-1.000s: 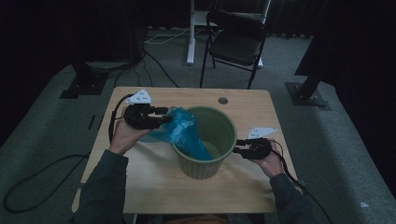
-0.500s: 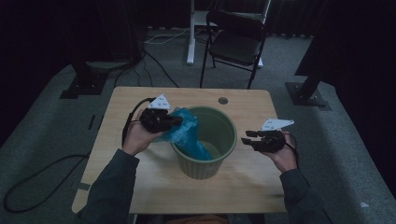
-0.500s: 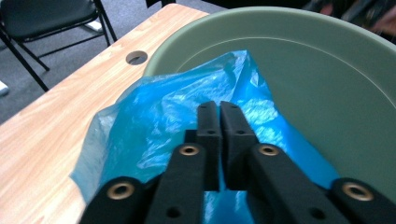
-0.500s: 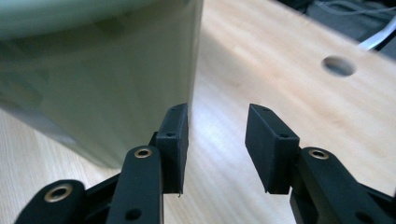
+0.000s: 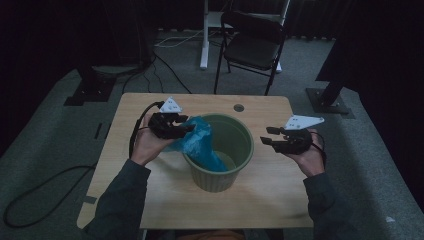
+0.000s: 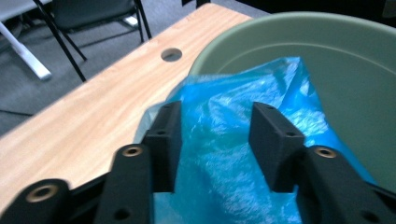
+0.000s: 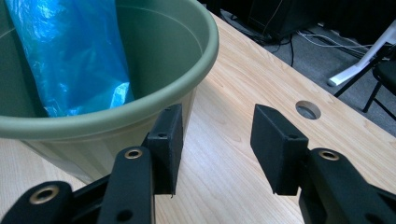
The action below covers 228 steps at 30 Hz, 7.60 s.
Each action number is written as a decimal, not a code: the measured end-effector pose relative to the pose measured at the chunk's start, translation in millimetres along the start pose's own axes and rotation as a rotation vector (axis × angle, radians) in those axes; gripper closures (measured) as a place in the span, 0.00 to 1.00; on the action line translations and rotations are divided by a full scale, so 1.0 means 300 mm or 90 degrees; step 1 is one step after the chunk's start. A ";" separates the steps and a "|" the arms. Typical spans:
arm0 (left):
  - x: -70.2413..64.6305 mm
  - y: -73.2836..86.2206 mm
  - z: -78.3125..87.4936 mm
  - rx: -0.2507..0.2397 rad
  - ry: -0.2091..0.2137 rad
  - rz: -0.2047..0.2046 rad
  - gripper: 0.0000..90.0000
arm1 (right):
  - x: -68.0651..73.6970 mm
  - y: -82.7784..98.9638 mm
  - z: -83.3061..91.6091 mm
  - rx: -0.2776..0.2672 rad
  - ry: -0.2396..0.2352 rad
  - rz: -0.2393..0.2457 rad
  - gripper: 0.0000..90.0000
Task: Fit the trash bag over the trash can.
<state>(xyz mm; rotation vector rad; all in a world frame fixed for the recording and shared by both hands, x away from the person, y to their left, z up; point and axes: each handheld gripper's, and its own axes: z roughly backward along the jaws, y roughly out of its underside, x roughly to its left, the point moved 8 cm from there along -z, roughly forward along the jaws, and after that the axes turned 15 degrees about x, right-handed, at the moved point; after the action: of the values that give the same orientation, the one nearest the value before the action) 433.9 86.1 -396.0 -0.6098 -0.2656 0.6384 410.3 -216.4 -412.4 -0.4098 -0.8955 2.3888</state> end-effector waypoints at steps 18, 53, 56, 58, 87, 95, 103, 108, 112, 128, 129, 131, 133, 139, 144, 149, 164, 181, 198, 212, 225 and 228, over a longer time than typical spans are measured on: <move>-0.049 -0.039 -0.006 -0.001 0.019 -0.012 0.99 | 0.023 -0.091 0.018 -0.015 -0.003 0.028 0.59; -0.220 -0.182 -0.009 -0.056 0.050 -0.066 0.97 | 0.184 -0.265 -0.183 0.075 -0.121 0.048 0.96; -0.188 -0.175 0.022 -0.069 0.020 -0.048 0.90 | 0.182 -0.259 -0.174 0.076 -0.108 0.058 1.00; -0.158 -0.165 0.052 -0.081 0.010 -0.030 0.87 | 0.178 -0.256 -0.162 0.071 -0.101 0.062 1.00; 0.068 -0.173 -0.002 -0.060 0.087 0.080 0.48 | 0.166 -0.224 -0.117 0.058 -0.106 0.078 0.98; 0.021 -0.153 -0.031 -0.026 0.118 0.053 0.84 | 0.153 -0.215 -0.103 0.059 -0.092 0.077 0.98; -0.078 -0.144 -0.001 -0.033 0.099 -0.005 0.99 | 0.137 -0.185 -0.096 0.068 -0.082 0.070 0.95; -0.111 -0.137 0.001 -0.036 0.092 -0.018 0.99 | 0.129 -0.183 -0.079 0.064 -0.083 0.067 0.78; -0.136 -0.137 0.004 -0.044 0.093 -0.026 0.99 | 0.125 -0.205 -0.048 0.038 -0.085 0.060 0.70; -0.209 -0.142 0.027 -0.082 0.100 -0.047 0.99 | 0.175 -0.290 -0.088 0.024 -0.122 0.063 0.54; -0.211 -0.144 0.028 -0.084 0.100 -0.046 0.99 | 0.180 -0.291 -0.089 0.023 -0.126 0.064 0.52; -0.214 -0.149 0.031 -0.089 0.099 -0.043 0.99 | 0.188 -0.294 -0.090 0.019 -0.134 0.065 0.49; -0.217 -0.154 0.034 -0.092 0.094 -0.045 0.99 | 0.198 -0.297 -0.089 0.017 -0.140 0.067 0.45; -0.236 -0.176 0.043 -0.102 0.094 -0.051 0.99 | 0.214 -0.313 -0.091 0.009 -0.143 0.068 0.36; -0.266 -0.185 0.054 -0.110 0.106 -0.065 0.99 | 0.221 -0.312 -0.118 0.023 -0.132 0.072 0.40; -0.270 -0.185 0.060 -0.113 0.116 -0.067 0.99 | 0.231 -0.303 -0.137 0.045 -0.128 0.088 0.72; -0.128 -0.152 0.148 -0.130 0.009 -0.014 0.84 | 0.257 -0.261 -0.107 0.052 -0.083 0.152 0.96; -0.024 -0.072 0.158 -0.140 0.041 0.071 0.54 | 0.233 -0.242 -0.091 0.038 -0.065 0.130 0.94; -0.137 -0.035 0.083 -0.097 0.100 0.030 0.98 | 0.229 -0.251 -0.048 0.012 -0.077 0.123 0.73; -0.203 -0.025 0.094 -0.101 0.090 -0.015 0.98 | 0.204 -0.390 -0.075 -0.001 -0.033 0.069 0.61; -0.223 0.003 0.125 -0.111 0.074 -0.025 0.98 | 0.136 -0.402 -0.168 0.083 0.051 0.043 0.96; -0.218 0.019 0.130 -0.111 0.070 -0.022 0.98 | 0.119 -0.393 -0.151 0.086 0.066 0.032 0.97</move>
<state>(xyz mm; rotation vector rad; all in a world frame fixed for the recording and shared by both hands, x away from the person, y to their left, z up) 364.2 66.2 -371.7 -0.8040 -0.2304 0.5502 448.0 -98.2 -368.9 -0.5035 -0.6805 2.4327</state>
